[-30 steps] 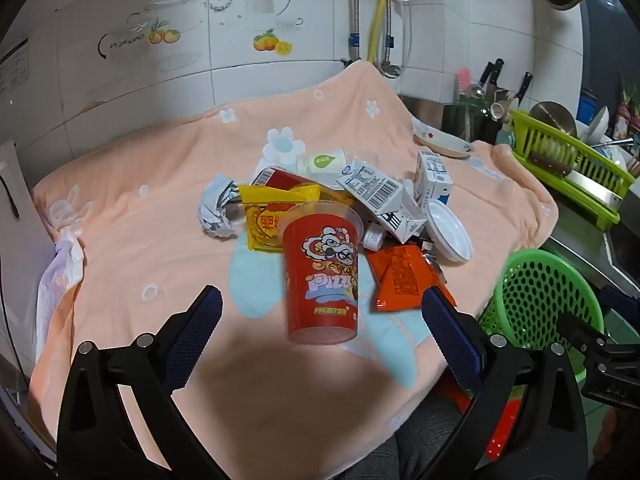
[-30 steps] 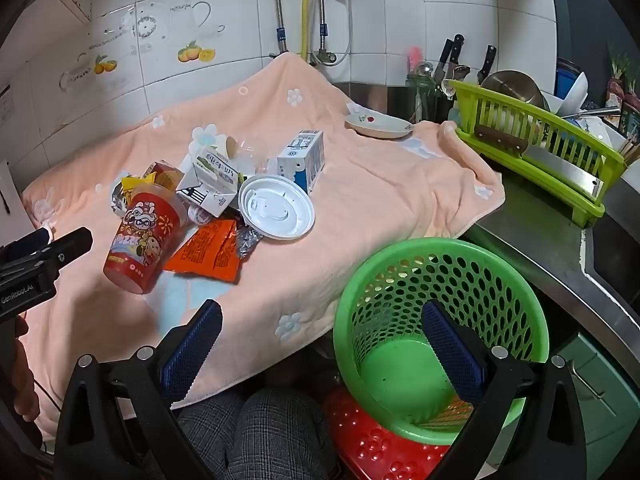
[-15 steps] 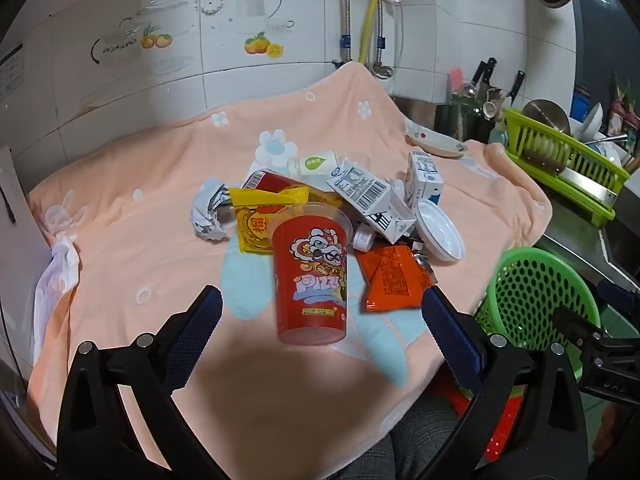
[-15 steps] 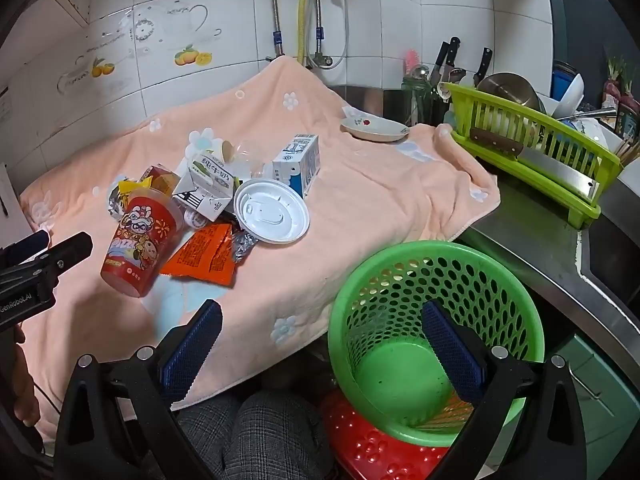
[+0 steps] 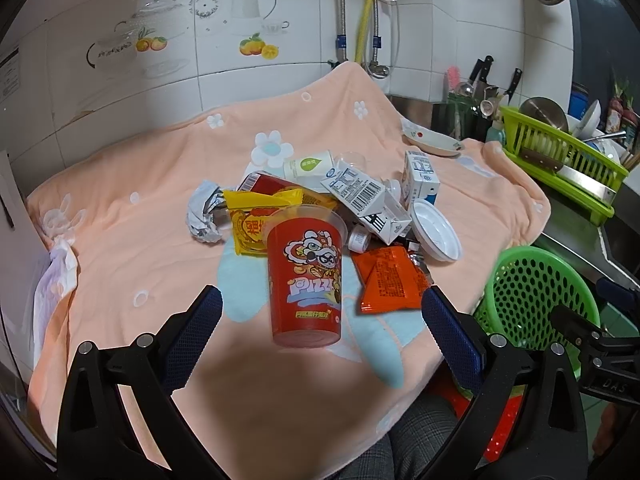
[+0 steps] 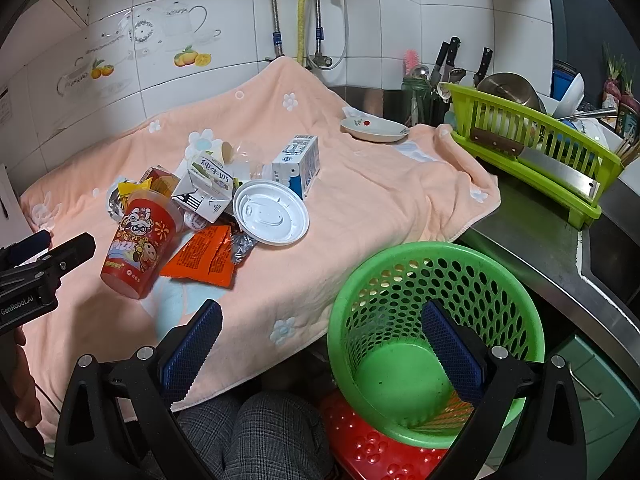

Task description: Collect trash

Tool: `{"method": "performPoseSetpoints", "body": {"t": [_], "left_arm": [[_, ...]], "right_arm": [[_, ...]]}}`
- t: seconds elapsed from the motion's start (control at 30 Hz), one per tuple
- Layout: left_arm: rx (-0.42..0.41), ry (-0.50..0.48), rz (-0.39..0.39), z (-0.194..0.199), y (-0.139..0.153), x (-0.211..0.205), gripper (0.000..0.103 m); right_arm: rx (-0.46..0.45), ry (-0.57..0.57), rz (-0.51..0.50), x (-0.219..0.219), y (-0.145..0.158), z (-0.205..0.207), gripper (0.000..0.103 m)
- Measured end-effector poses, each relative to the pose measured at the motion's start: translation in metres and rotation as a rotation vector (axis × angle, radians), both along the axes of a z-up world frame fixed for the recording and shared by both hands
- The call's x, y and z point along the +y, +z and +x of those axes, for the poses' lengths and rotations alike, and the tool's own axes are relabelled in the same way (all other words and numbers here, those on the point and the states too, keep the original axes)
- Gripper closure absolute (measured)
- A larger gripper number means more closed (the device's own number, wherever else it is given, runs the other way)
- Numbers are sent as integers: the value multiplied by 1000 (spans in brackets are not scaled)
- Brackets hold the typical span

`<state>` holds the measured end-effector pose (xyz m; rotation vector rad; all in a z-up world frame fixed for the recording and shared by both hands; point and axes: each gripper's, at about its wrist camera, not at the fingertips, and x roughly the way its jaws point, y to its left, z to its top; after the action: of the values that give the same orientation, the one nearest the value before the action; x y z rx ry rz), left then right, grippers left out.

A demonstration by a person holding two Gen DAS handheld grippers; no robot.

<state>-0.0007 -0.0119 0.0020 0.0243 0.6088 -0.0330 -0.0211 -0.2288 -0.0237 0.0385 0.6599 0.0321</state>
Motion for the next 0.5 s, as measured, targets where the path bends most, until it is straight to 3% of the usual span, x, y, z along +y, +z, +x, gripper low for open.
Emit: {"method": "performPoseSetpoints", "body": {"t": [0.5], "left_arm": [[7, 2, -3, 2, 0, 0, 5]], "right_arm": [[2, 1, -1, 4, -1, 2, 6]]}}
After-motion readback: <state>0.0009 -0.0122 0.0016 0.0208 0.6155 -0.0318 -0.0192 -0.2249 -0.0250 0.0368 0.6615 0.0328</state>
